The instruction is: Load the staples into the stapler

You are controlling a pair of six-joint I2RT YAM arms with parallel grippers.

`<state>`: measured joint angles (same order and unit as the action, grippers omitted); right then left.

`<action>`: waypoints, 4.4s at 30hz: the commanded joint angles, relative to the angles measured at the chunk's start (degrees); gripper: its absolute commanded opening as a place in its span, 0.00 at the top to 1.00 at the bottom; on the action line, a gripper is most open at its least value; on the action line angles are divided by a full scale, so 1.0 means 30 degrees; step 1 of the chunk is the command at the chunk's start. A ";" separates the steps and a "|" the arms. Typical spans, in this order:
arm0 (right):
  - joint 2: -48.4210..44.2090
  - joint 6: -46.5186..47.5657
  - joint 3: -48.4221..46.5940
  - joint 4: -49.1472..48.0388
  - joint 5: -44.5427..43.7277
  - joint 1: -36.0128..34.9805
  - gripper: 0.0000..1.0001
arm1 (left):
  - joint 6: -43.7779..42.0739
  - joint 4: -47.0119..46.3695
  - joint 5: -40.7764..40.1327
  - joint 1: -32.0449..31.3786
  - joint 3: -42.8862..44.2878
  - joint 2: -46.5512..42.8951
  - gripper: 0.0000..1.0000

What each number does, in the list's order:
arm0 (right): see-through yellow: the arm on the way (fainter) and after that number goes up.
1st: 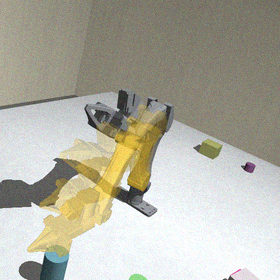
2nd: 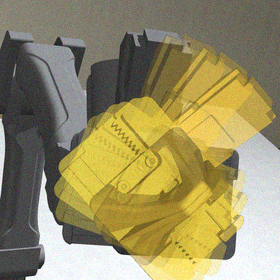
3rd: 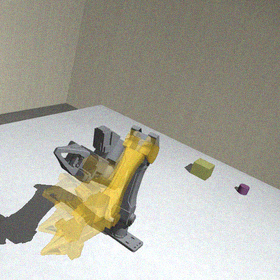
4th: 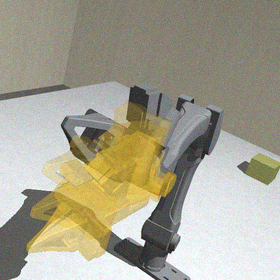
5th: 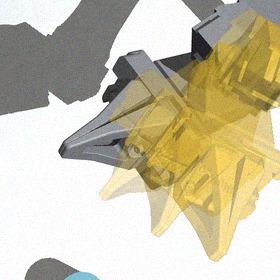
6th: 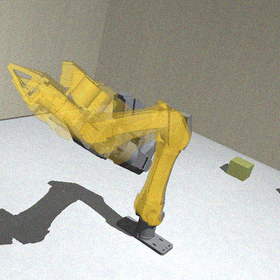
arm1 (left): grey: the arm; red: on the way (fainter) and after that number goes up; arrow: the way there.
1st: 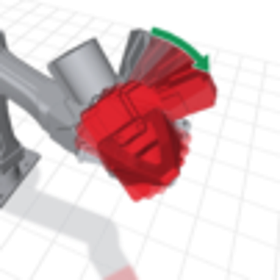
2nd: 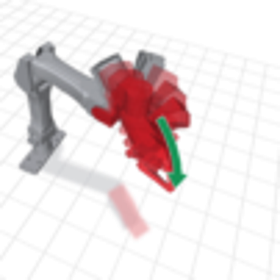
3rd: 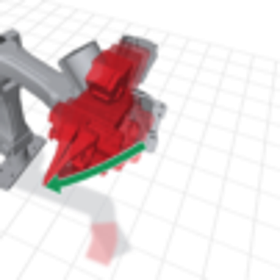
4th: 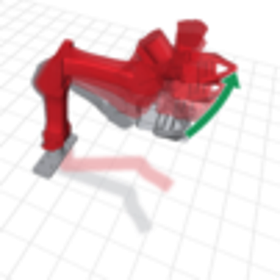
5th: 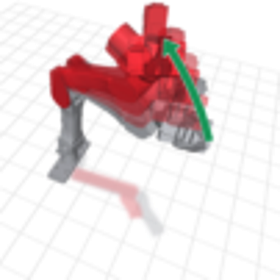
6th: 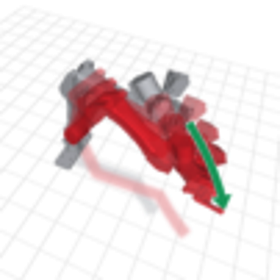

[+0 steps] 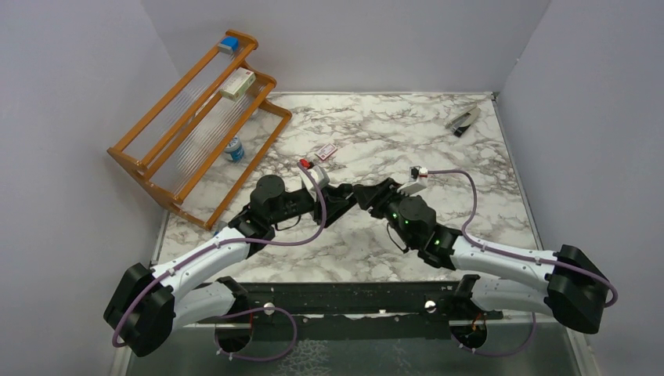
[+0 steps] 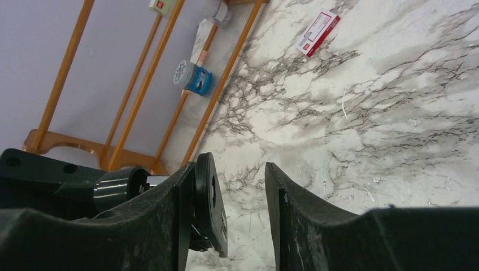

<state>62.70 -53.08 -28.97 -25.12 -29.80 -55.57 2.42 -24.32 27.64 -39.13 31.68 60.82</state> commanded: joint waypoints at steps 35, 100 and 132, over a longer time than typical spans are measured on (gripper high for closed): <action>-0.5700 0.1806 -0.0298 0.2795 0.0593 0.3494 0.99 | 0.1345 -0.4023 -0.3119 -0.0110 -0.3294 -0.7651 1.00; -0.6977 0.0576 -0.3507 0.3731 0.4575 0.3495 0.99 | -0.3860 -0.0867 0.4529 -0.0344 0.0450 -0.0523 0.44; -0.9152 0.0910 -0.3041 0.6422 0.2331 0.3511 0.71 | -0.4560 -0.0803 0.2591 -0.0344 0.1241 -0.0945 1.00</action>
<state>38.30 -49.32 -37.95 -6.72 -19.09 -44.99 -9.41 -24.99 35.53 -40.21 33.50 59.81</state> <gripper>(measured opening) 0.258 0.329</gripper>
